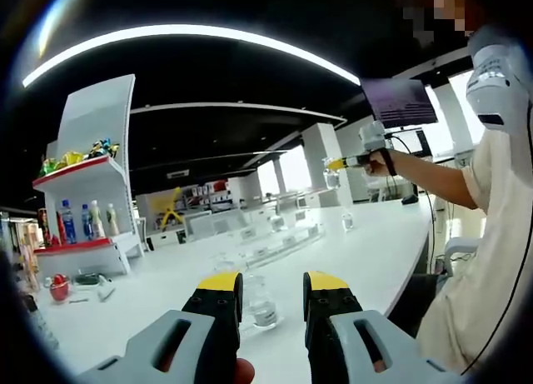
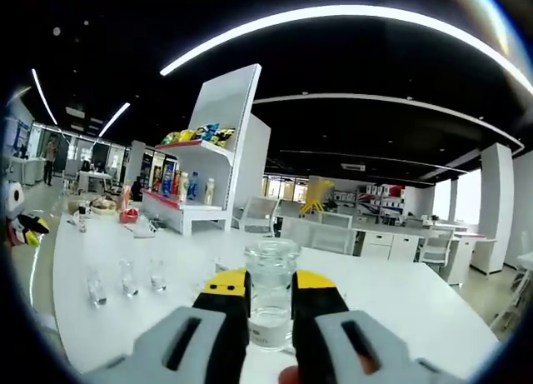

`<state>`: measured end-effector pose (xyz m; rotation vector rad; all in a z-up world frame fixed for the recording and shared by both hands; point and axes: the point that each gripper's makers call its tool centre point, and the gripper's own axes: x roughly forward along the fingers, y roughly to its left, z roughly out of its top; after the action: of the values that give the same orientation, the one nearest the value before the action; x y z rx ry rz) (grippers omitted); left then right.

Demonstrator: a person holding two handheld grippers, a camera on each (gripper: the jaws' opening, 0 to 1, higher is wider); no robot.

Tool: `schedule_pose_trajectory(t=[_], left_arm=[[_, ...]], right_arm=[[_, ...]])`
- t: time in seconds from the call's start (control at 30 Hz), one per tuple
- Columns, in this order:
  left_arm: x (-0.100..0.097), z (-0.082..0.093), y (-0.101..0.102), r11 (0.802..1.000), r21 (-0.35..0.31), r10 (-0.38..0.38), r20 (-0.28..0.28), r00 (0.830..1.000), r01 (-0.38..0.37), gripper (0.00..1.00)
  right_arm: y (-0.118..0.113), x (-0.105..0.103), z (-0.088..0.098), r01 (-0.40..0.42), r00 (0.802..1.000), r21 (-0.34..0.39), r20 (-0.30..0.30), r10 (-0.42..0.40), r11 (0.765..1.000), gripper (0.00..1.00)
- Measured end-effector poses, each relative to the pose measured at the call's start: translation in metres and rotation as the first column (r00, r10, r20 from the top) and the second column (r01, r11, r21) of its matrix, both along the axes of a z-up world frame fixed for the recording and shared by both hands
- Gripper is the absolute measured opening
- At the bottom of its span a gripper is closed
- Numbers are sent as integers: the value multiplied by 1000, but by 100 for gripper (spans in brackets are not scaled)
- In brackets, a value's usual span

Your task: Identify the label on the chemical reagent bottle, grasp the chemical reagent bottle, and place it in the designated position on the reagent rack

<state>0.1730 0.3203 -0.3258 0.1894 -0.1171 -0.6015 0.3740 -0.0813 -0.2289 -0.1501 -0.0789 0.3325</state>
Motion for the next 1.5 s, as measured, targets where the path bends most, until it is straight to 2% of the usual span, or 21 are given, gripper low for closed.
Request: schedule_pose_trajectory(t=[0.43,0.8,1.03,1.5], left_arm=[[5,-2,-2,1000,6,-8,-11,1000,8,29],[9,-3,-5,1000,10,-11,-19,1000,11,29],[11,-5,-10,1000,14,-19,-27,999,19,29],[10,-2,-8,1000,16,-18,-22,1000,18,29]], right_arm=[[20,36,-8,-15,1000,47,-18,16,999,18],[27,63,-18,-8,1000,96,-25,11,995,18],[35,82,-28,2,999,96,-41,2,995,18],[61,107,-38,-16,999,103,-30,20,995,18]])
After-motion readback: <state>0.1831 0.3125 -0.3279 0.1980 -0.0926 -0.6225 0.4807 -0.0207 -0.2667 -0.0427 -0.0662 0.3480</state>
